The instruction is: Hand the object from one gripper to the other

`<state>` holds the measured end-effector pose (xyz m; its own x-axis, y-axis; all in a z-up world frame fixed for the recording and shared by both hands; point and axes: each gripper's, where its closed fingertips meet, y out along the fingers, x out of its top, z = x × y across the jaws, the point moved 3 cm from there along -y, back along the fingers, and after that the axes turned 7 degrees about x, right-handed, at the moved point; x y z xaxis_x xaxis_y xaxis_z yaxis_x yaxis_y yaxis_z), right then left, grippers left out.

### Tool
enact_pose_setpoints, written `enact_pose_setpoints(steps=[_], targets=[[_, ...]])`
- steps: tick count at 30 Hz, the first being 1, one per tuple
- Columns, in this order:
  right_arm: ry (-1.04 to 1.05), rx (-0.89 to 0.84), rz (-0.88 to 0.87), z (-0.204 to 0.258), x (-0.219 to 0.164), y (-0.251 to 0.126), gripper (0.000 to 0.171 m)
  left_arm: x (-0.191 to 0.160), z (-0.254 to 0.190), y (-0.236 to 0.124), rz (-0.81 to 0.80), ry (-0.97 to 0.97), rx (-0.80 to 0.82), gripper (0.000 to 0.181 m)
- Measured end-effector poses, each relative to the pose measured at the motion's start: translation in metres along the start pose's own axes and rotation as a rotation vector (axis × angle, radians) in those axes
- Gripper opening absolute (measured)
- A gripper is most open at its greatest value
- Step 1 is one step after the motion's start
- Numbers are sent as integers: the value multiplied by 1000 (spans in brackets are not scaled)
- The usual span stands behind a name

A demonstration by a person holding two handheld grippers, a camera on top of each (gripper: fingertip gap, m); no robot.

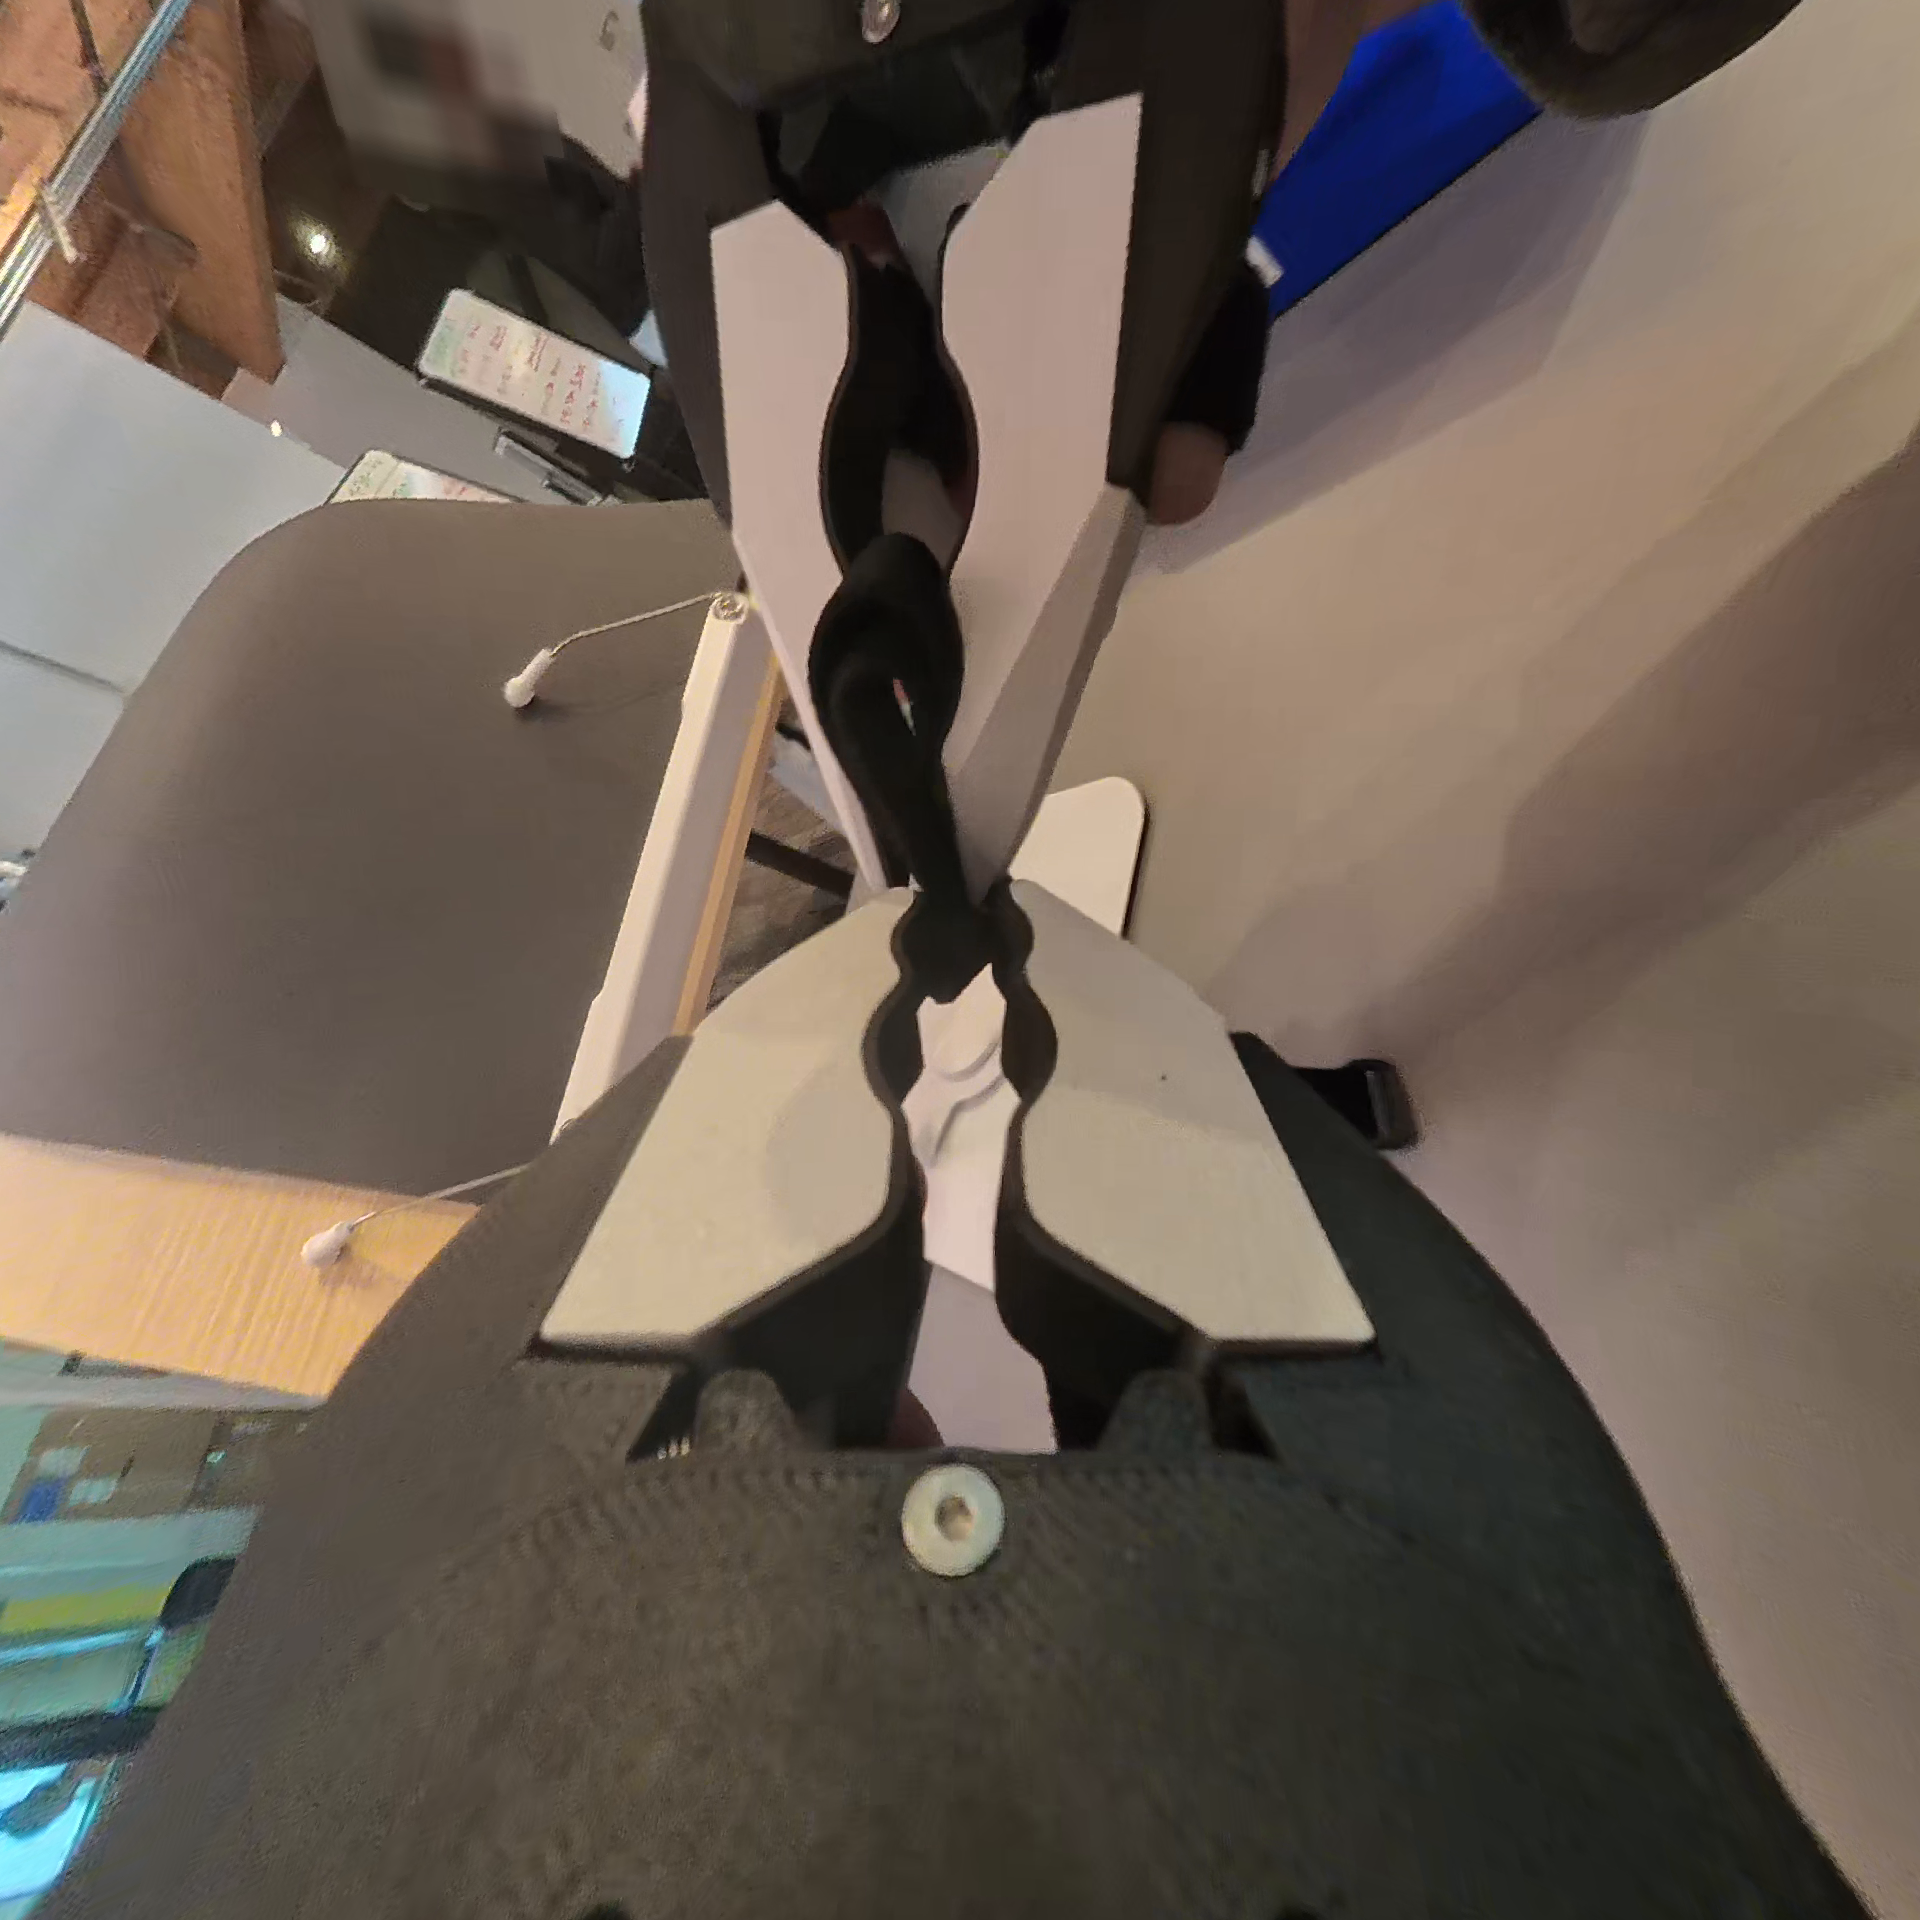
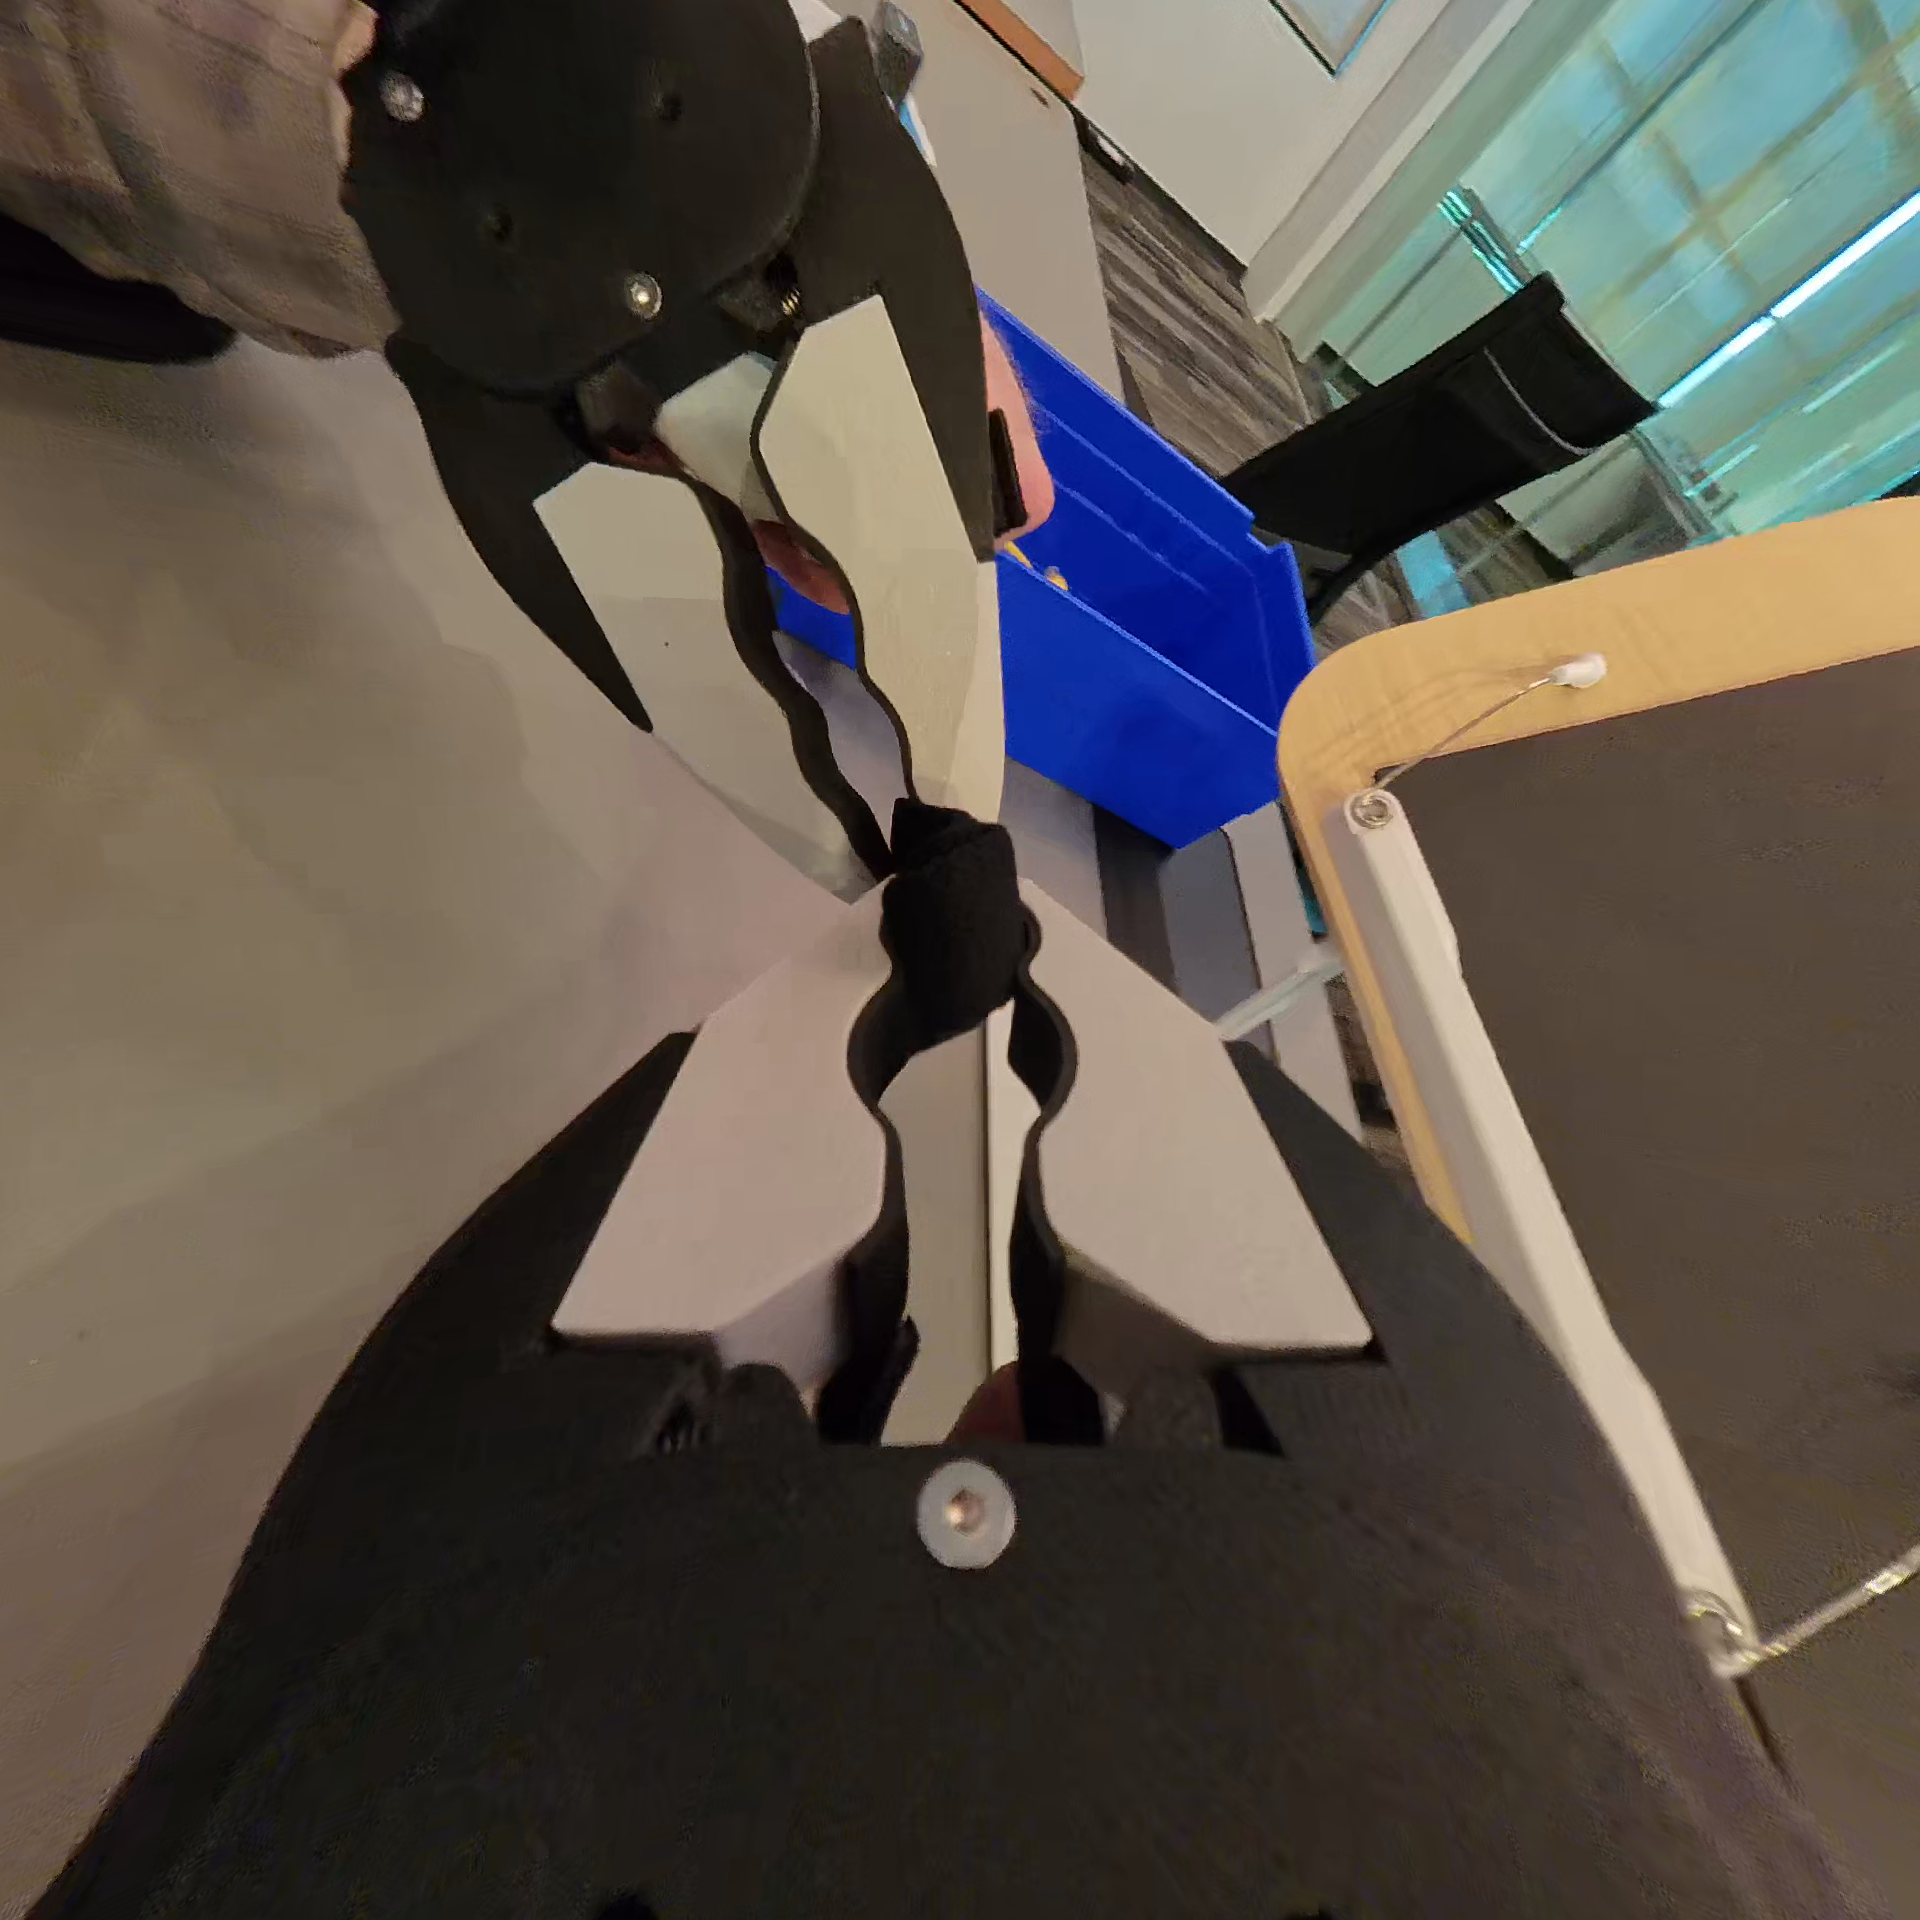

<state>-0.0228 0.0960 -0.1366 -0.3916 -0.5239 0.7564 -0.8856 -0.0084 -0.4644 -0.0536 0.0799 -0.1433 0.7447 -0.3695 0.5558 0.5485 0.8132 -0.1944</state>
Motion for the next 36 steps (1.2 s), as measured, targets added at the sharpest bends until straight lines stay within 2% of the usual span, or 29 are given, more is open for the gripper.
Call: enact_pose_setpoints(steps=[10, 17, 22, 36], targets=[[90, 124, -88, 9, 2, -9, 15, 13, -8, -7, -94, -18, -77, 10], [79, 27, -75, -3, 5, -8, 15, 8, 4, -5, -74, -109, -28, 9], [95, -25, -142, -11, 15, -11, 14, 10, 16, -8, -108, -219, -6, 8], [185, -56, -278, -20, 27, -18, 21, 15, 30, -14, -191, -392, -9, 7]])
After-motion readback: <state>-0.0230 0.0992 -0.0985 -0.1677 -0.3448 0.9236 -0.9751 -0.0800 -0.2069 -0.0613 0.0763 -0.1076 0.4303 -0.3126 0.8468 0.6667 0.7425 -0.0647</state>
